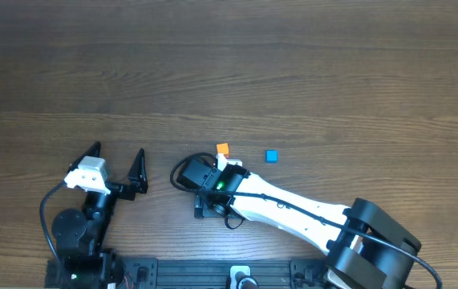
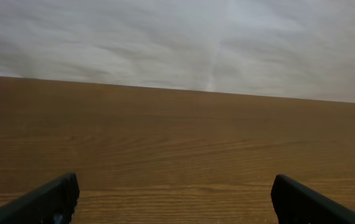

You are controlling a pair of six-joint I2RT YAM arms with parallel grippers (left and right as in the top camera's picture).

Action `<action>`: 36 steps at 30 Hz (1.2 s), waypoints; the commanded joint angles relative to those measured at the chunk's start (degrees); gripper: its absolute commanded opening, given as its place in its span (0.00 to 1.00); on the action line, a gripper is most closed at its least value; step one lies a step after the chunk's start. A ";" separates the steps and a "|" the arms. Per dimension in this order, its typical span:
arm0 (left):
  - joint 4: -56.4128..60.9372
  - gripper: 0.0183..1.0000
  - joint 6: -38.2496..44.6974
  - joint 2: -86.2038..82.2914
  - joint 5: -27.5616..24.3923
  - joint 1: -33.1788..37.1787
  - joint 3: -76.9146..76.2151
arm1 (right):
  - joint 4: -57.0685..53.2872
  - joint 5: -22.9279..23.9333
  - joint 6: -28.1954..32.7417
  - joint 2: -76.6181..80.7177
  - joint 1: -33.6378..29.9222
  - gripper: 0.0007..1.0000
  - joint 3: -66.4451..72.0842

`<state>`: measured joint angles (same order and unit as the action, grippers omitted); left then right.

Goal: Stack Cubes

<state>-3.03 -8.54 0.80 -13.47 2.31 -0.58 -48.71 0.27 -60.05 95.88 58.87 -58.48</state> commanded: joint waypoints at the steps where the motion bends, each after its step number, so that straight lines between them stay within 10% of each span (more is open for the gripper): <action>1: -0.17 1.00 0.85 -0.46 0.22 -0.22 0.26 | 0.37 1.73 -0.79 2.64 0.39 0.95 0.59; 36: -0.17 1.00 0.83 -0.46 0.22 -0.22 0.24 | 3.41 2.91 -0.81 4.74 0.48 0.59 0.59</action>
<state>-3.03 -8.54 0.80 -13.50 2.31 -0.58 -45.41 1.54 -60.45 99.90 58.89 -58.26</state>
